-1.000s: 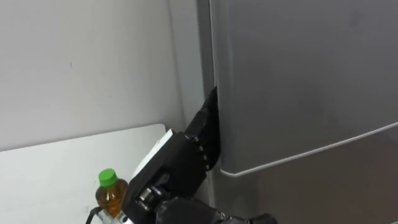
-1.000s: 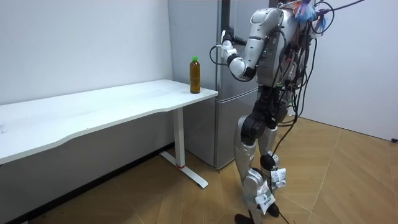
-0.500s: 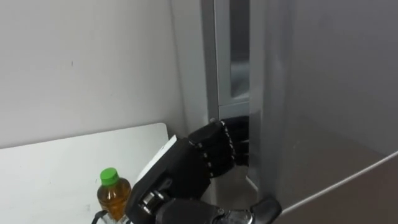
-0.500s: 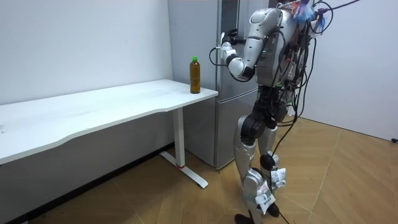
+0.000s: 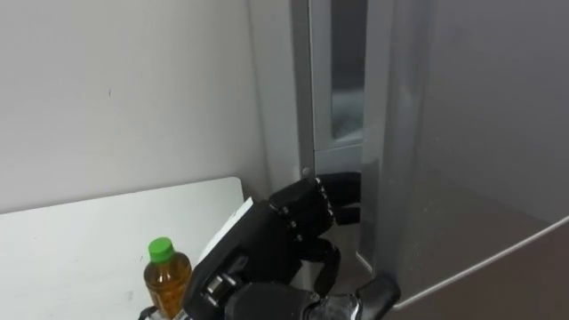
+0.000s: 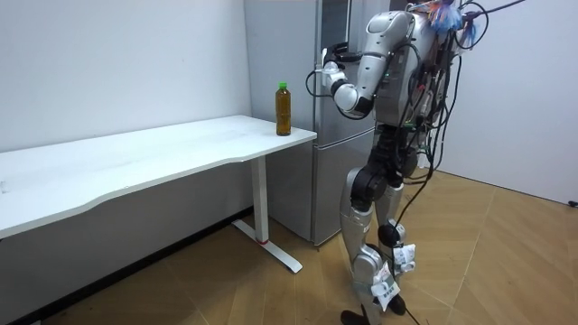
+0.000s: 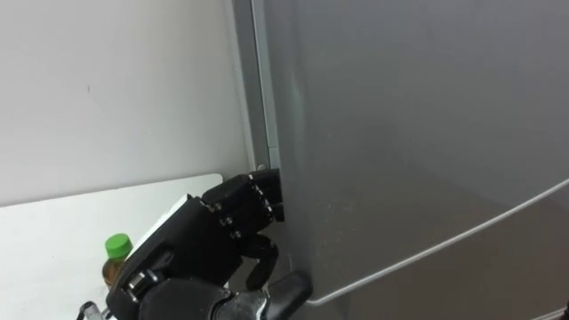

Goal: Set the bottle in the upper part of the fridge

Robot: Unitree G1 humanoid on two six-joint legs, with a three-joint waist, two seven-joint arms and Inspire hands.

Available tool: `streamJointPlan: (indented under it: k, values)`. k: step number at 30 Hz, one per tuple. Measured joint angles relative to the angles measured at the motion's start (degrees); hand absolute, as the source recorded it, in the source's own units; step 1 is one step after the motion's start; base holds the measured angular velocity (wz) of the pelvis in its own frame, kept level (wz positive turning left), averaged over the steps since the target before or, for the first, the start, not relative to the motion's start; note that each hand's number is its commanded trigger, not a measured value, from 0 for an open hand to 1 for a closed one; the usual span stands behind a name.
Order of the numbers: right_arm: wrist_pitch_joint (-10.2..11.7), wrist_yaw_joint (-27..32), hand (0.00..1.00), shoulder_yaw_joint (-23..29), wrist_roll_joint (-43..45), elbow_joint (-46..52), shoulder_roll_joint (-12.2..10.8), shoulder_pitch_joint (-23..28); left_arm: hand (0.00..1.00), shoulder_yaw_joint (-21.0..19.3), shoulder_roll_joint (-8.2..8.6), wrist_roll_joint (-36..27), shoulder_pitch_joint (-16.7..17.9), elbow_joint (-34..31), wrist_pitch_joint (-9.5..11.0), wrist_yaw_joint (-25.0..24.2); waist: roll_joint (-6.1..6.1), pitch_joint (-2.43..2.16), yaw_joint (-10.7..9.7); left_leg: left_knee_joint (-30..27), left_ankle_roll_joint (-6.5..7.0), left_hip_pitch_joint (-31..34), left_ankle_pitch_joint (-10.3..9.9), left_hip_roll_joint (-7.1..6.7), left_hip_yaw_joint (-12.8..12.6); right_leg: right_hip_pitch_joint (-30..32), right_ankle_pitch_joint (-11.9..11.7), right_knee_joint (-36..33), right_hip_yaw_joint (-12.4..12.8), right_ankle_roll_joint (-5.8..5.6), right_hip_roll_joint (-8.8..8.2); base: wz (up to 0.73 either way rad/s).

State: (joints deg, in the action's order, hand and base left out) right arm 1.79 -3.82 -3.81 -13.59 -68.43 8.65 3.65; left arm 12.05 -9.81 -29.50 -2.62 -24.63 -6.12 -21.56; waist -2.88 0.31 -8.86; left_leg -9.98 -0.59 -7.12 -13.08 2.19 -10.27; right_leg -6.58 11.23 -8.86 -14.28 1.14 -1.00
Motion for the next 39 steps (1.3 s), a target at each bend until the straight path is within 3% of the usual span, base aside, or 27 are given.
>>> streamJointPlan:
  k: [11,17,22,23,26,28,34,39]
  values:
    - [0.01,0.06,0.0,0.01,0.0,0.02,0.0,0.0,1.0,0.45,-0.09,-0.24,0.0,0.05,0.02,0.05,0.07,0.06,0.0,0.02,0.0,-0.05,0.0,0.02,-0.36,0.03,0.0,0.0,0.12,0.0,-0.01,0.0]
    - [0.06,0.04,0.0,0.01,0.08,-0.02,0.0,-0.01,0.71,0.63,-0.04,-0.23,0.01,0.06,0.1,0.03,0.12,0.1,-0.02,0.0,0.0,0.01,0.0,0.02,-0.37,-0.01,0.0,0.06,0.05,0.0,-0.02,0.0]
    - [0.07,0.06,0.0,0.0,0.15,-0.11,-0.01,-0.12,0.58,0.93,0.1,-0.26,-0.01,0.06,0.29,-0.14,0.17,0.13,-0.22,0.01,0.0,-0.04,0.0,0.02,-0.42,-0.19,0.0,0.15,0.12,0.0,0.01,0.0]
    - [0.09,0.07,0.0,0.0,0.14,-0.14,0.0,-0.11,0.52,1.13,0.1,-0.26,-0.01,0.06,0.42,-0.25,0.17,0.14,-0.23,0.01,0.0,-0.11,0.0,0.02,-0.45,-0.25,0.0,0.17,0.14,0.0,0.01,0.0]
    - [0.14,0.22,0.0,-0.02,-0.11,-0.17,0.11,-0.14,0.16,2.75,-0.09,-0.25,-0.06,0.05,1.47,-0.66,0.04,0.17,-0.35,0.02,0.0,-0.36,0.0,0.06,-1.09,-0.34,0.0,0.22,0.31,-0.01,0.01,0.0]
    - [0.14,0.2,0.0,-0.01,-0.2,-0.24,0.13,-0.18,0.0,3.9,-0.13,-0.27,-0.06,0.04,1.99,-1.37,0.0,0.2,-0.37,0.01,0.0,-0.34,0.0,0.1,-2.02,-0.13,-0.01,0.19,0.67,-0.01,-0.01,-0.07]
    - [0.14,-0.09,0.0,-0.02,-1.66,-0.23,0.16,-0.32,0.0,6.27,-0.22,-0.24,-0.75,-0.02,1.93,-3.62,-0.32,0.12,-1.12,-0.46,0.0,0.51,0.0,0.21,-3.56,1.09,-0.28,0.12,1.95,-0.03,0.02,-0.12]
    - [0.17,-0.11,0.0,0.0,-1.89,-0.23,0.16,-0.79,0.0,7.96,-0.11,-0.18,-2.05,-0.05,1.89,-6.13,-0.56,0.06,-3.47,-0.56,0.0,0.52,0.0,0.32,-4.8,1.58,-0.33,-0.04,3.11,-0.03,0.05,-0.13]
